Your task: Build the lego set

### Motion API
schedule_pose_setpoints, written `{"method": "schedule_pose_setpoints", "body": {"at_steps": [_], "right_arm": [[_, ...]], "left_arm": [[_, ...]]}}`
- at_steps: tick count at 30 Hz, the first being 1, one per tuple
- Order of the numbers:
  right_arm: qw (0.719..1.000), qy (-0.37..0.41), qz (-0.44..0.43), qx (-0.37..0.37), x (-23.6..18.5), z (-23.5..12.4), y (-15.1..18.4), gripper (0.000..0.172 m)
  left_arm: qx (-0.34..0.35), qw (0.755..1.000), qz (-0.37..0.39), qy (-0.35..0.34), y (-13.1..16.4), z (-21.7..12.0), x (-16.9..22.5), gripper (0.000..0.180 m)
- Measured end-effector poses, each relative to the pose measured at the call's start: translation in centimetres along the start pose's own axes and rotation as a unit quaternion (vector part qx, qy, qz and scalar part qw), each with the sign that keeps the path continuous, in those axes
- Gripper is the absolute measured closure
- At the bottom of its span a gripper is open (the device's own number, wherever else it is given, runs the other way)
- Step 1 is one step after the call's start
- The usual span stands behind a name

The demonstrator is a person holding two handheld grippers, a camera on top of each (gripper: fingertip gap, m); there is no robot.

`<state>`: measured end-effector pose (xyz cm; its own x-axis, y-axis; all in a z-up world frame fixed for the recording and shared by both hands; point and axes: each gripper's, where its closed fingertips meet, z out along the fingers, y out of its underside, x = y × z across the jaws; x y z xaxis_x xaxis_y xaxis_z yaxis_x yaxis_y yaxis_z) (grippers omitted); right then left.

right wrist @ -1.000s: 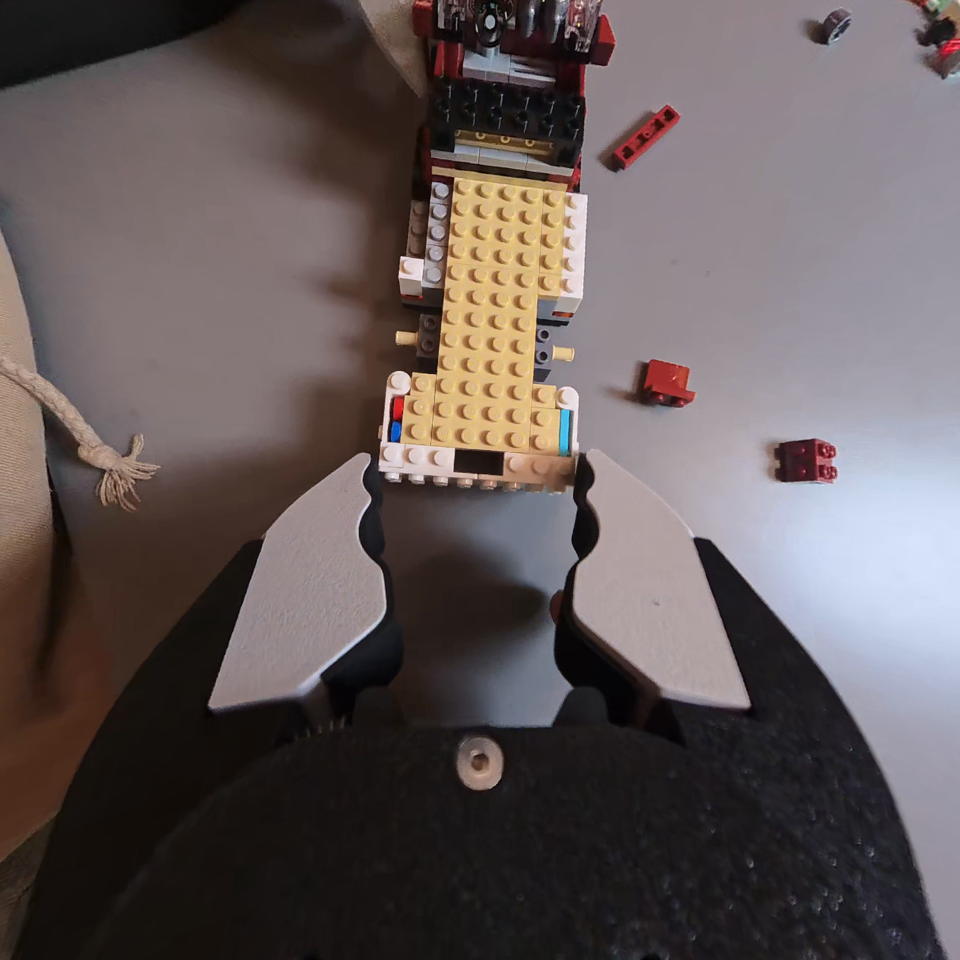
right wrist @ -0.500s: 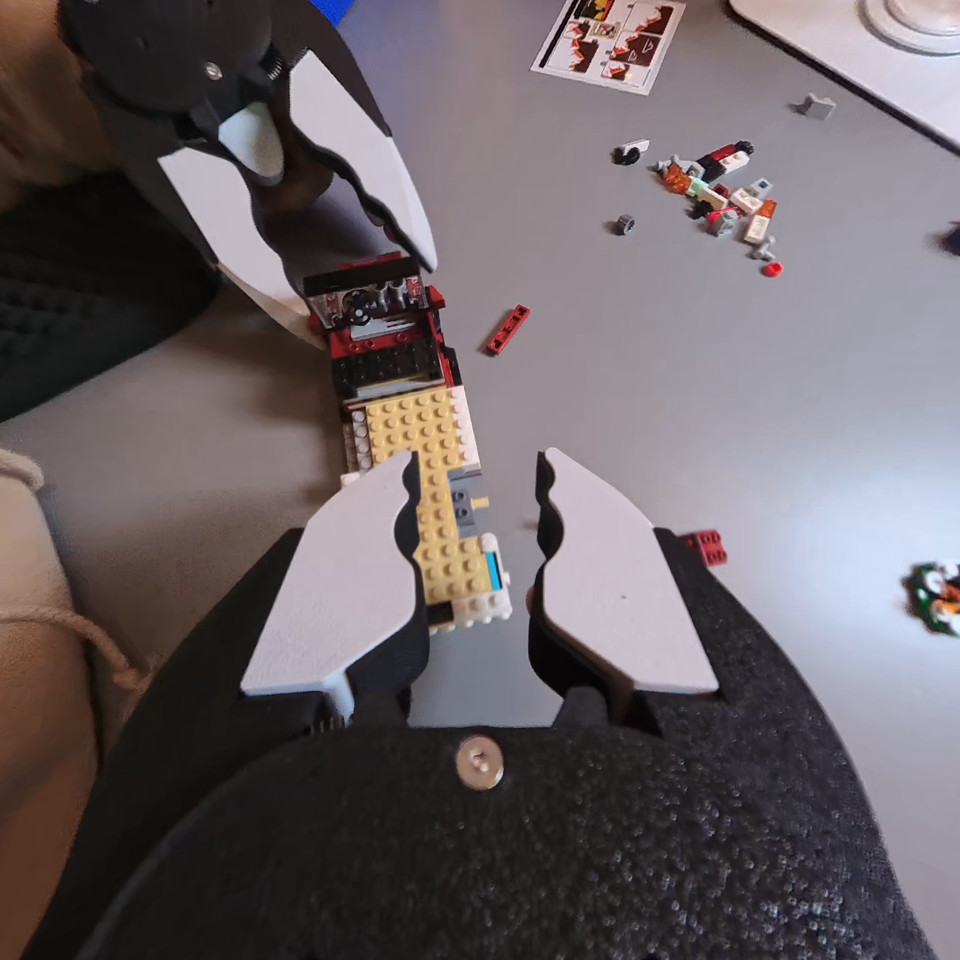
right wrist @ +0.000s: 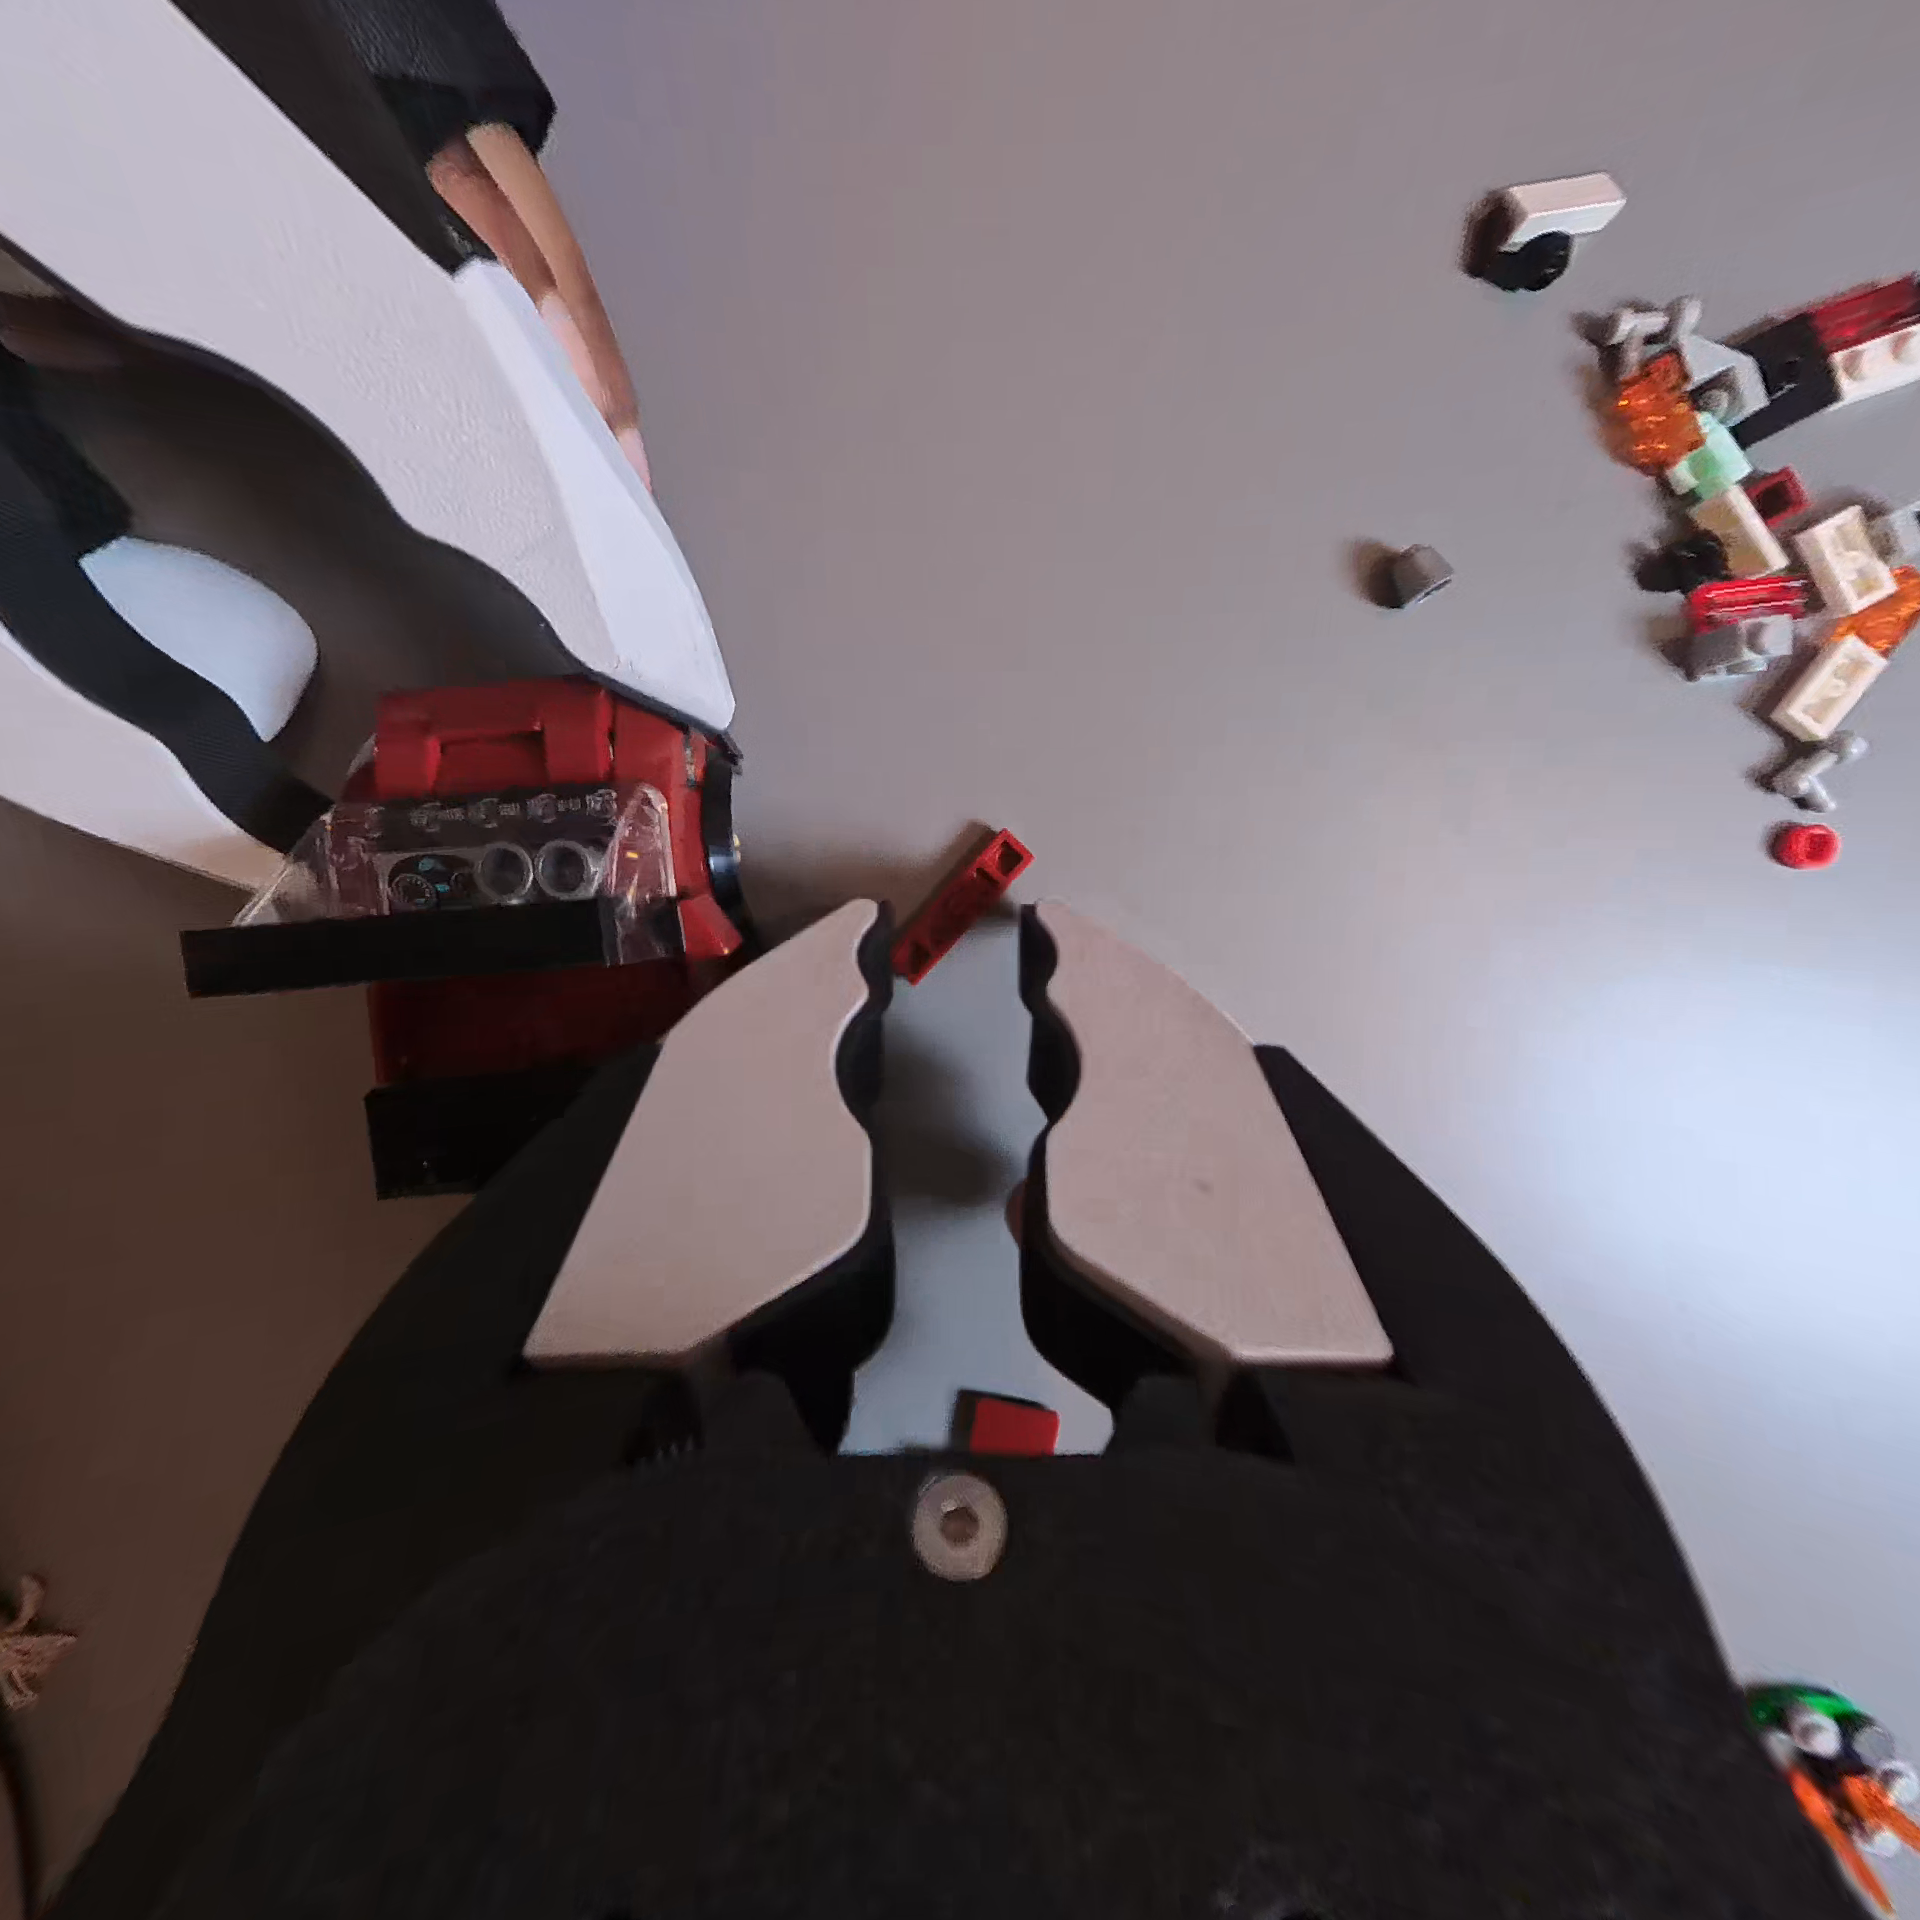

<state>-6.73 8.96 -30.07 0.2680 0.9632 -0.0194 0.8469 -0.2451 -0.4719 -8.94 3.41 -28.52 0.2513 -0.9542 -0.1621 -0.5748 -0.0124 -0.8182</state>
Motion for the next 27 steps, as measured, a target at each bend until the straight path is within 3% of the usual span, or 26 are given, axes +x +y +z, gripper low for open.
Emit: {"method": "schedule_pose_setpoints", "body": {"at_steps": [2,6,11,14,19,22,27], "right_arm": [[1.000,0.003,-0.014,-0.005,0.0,0.1,0.3,0.169],[0.999,0.021,-0.015,0.043,1.0,-1.8,0.6,0.169],[0.986,0.056,-0.014,0.155,0.5,-7.2,1.2,0.169],[0.974,0.097,-0.059,0.198,-1.0,-9.2,2.1,0.169],[0.937,0.168,-0.167,0.256,-4.7,-10.9,2.4,0.169],[0.911,0.214,-0.225,0.271,-6.2,-11.5,1.9,0.169],[0.883,0.258,-0.294,0.258,-7.9,-12.5,1.6,0.168]], "left_arm": [[-0.002,1.000,-0.008,-0.011,0.1,0.0,-0.4,0.120],[-0.004,1.000,-0.012,-0.020,0.1,0.1,-0.7,0.120],[0.005,0.998,-0.001,-0.065,-0.3,0.3,-2.0,0.119],[0.059,0.996,-0.042,-0.044,-2.1,-1.2,-2.4,0.115],[0.178,0.968,-0.165,0.064,-8.8,-3.6,0.2,0.140],[0.172,0.955,-0.206,0.125,-10.6,-2.2,2.8,0.143],[0.178,0.934,-0.263,0.166,-11.7,-1.0,4.4,0.154]]}}
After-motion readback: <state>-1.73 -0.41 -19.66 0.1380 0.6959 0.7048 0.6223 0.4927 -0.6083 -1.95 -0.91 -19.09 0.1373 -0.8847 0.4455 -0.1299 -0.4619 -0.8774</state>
